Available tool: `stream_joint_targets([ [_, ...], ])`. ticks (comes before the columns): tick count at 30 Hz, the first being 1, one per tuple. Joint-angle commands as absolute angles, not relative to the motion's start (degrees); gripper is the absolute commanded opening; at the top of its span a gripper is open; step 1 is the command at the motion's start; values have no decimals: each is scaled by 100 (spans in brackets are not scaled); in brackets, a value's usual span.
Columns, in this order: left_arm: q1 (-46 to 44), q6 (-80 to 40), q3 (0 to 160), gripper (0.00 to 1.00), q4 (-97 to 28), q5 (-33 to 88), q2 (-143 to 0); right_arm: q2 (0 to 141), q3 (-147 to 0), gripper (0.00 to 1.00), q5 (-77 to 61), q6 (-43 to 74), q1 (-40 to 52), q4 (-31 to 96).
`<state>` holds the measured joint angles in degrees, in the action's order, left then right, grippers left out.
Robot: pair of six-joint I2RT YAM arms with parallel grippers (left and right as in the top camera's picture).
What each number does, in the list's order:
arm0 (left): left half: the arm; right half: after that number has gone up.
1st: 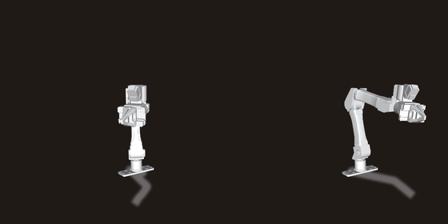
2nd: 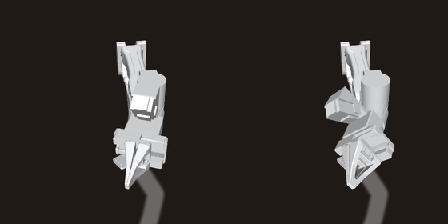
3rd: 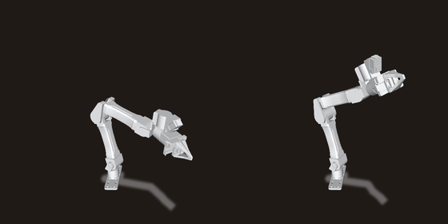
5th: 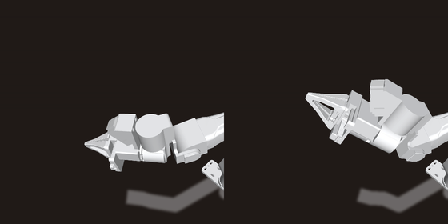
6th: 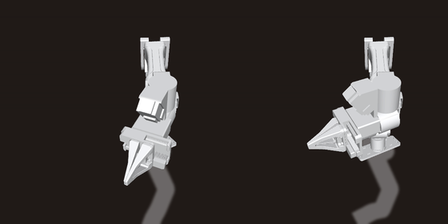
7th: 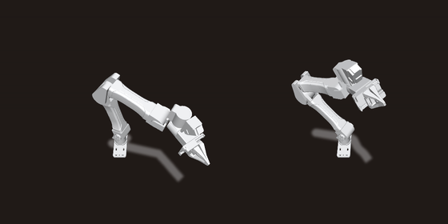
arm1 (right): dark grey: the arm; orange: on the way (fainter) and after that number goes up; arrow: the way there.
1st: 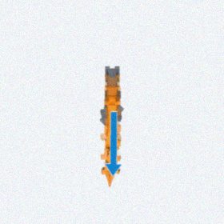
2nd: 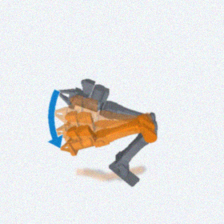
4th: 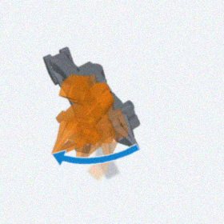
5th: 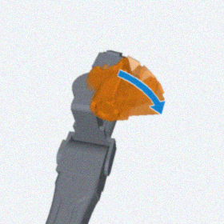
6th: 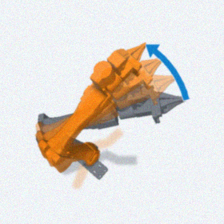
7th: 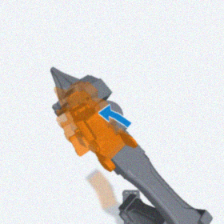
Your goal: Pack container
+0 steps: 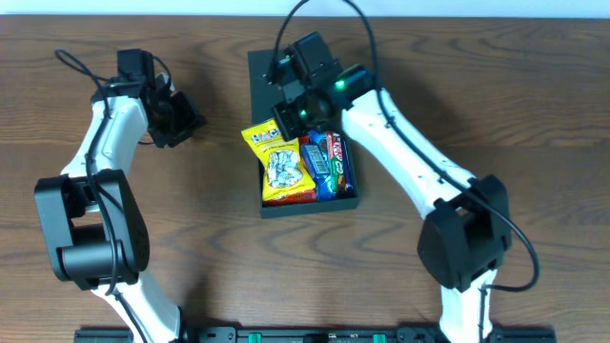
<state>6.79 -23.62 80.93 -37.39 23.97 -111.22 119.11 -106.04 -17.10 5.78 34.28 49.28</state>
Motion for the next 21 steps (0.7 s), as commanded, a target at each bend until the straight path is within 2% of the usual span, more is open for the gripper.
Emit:
stream_joint_targets([
  [1, 720, -2401, 8197, 45, -3789, 2405, -11056, 12333, -10547, 1, -1870, 414, 3607, 4847],
  [13, 720, -2377, 8197, 47, -3920, 2405, -11056, 13270, -10615, 1, -1452, 578, 3712, 4991],
  [17, 720, -2377, 8197, 47, -3920, 2405, -11056, 13264, -10825, 1, -384, 1212, 3704, 5203],
  [21, 720, -2379, 8197, 47, -3918, 2403, -11056, 13262, -10927, 1, -327, 1109, 3693, 5349],
])
